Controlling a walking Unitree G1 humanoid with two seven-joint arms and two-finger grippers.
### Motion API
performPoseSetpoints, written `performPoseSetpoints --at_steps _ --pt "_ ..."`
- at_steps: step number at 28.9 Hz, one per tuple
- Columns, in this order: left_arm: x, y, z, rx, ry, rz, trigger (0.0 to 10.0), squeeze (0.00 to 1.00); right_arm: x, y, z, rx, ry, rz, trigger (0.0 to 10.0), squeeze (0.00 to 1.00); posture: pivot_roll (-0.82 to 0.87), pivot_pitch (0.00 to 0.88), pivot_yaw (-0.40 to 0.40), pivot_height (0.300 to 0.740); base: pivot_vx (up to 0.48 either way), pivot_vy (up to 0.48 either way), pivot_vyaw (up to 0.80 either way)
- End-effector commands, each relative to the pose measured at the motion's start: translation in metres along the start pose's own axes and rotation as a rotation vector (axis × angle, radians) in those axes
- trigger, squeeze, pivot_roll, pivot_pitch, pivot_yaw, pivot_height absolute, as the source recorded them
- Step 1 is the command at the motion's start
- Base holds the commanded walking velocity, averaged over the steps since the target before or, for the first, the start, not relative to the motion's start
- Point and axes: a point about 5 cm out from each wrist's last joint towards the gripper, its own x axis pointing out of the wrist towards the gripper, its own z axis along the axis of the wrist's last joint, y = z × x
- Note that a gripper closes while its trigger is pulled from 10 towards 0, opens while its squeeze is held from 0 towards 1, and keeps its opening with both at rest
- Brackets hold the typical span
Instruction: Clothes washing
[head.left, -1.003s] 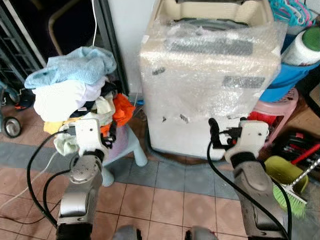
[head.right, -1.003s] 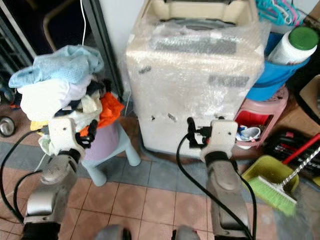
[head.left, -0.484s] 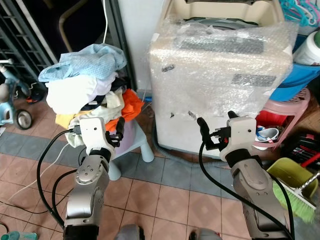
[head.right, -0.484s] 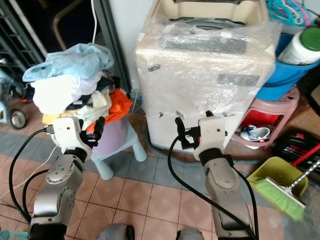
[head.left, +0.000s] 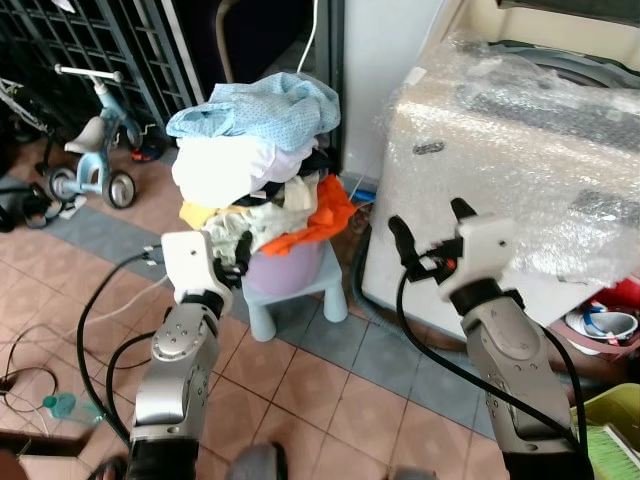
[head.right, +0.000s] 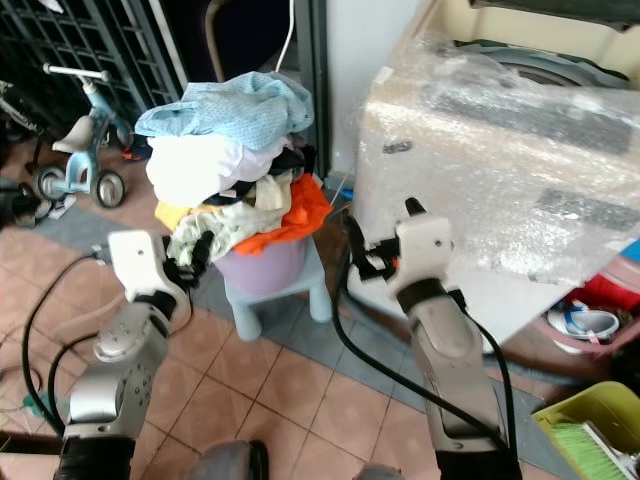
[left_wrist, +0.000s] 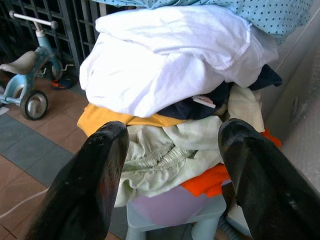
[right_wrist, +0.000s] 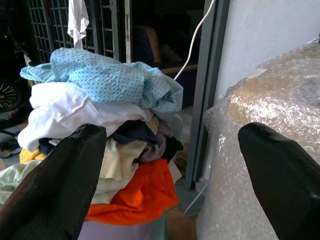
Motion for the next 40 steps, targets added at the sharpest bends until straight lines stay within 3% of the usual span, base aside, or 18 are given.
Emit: performPoseSetpoints --at_steps 1,15,25,33,40 --pt "0.001 -0.007 0.000 -0.003 -0.002 -0.020 10.0 0.00 -0.001 -0.002 -0.003 -0.004 0.011 0.008 10.0 0.00 -0.06 0.090 0.068 0.740 0.405 0.255 0.69" --pt "0.004 -0.012 0.000 -0.018 0.002 -0.020 10.0 0.00 0.000 0.013 -0.003 -0.050 0.001 0.101 10.0 0.00 -0.07 0.093 0.071 0.740 0.345 0.325 0.64" --pt "0.001 -0.010 -0.004 -0.008 0.034 0.004 10.0 0.00 0.007 0.010 -0.002 -0.063 -0.013 0.111 10.0 0.00 -0.05 0.094 0.070 0.740 0.079 0.192 0.00" --pt "-0.002 -0.006 -0.003 0.004 0.022 0.012 10.0 0.00 0.024 0.003 0.006 -0.132 -0.047 0.141 10.0 0.00 -0.03 0.099 0.064 0.740 0.000 0.333 0.00" --pt "-0.004 -0.006 -0.004 0.029 0.029 0.022 10.0 0.00 0.035 -0.014 0.002 -0.254 -0.011 0.011 10.0 0.00 -0.03 0.101 0.066 0.740 0.000 0.000 0.00"
